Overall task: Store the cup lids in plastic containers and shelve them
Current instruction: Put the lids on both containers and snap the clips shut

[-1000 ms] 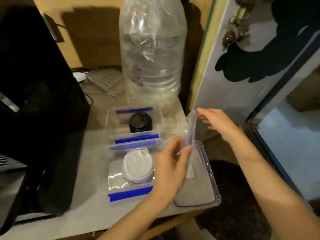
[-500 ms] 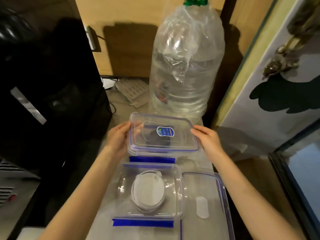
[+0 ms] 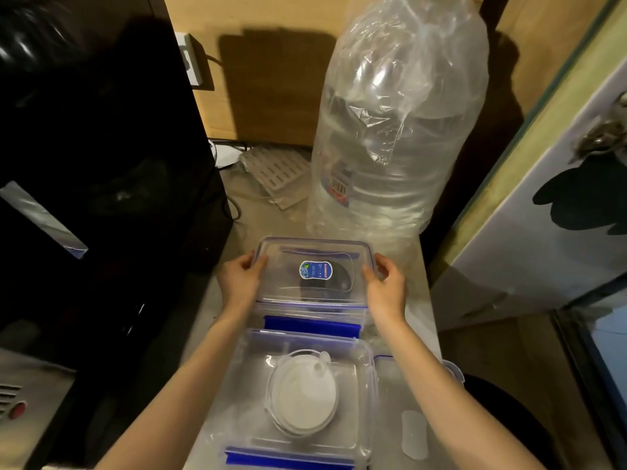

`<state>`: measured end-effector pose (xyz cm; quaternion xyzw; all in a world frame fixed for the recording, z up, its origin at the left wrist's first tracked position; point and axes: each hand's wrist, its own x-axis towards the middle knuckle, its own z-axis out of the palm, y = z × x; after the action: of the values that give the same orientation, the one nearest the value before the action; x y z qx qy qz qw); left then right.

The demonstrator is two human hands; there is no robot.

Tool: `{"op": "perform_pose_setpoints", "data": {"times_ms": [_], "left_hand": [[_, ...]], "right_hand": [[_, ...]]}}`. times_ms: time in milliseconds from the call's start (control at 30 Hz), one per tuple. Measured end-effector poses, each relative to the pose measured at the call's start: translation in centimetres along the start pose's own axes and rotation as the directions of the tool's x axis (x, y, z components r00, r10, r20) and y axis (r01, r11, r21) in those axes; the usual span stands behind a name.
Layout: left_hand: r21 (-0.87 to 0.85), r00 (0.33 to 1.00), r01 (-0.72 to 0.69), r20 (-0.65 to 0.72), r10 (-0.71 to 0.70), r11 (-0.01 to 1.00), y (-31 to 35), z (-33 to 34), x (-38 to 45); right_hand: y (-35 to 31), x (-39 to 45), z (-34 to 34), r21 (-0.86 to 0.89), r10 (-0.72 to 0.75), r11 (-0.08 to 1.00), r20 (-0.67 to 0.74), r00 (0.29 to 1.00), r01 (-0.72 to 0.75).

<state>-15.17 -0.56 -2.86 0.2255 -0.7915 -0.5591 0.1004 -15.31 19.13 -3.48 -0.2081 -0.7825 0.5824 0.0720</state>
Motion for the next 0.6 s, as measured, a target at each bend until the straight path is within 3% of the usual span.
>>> {"op": "perform_pose_setpoints", "data": {"times_ms": [467,600], "left_hand": [[0.009,0.997,0.052,0.049,-0.052,0.999,0.08,0.76,0.85],[0.037,0.994,-0.053,0.095,0.049,0.998,0.09,0.7,0.72]], "right_hand": [[0.24,-0.49,-0.36,-0.021,0.043,0.999,0.025,0.999,-0.042],[0.07,0.0,-0.5,-0.037,0.071,0.997,0.065,0.995,-0.069]]}}
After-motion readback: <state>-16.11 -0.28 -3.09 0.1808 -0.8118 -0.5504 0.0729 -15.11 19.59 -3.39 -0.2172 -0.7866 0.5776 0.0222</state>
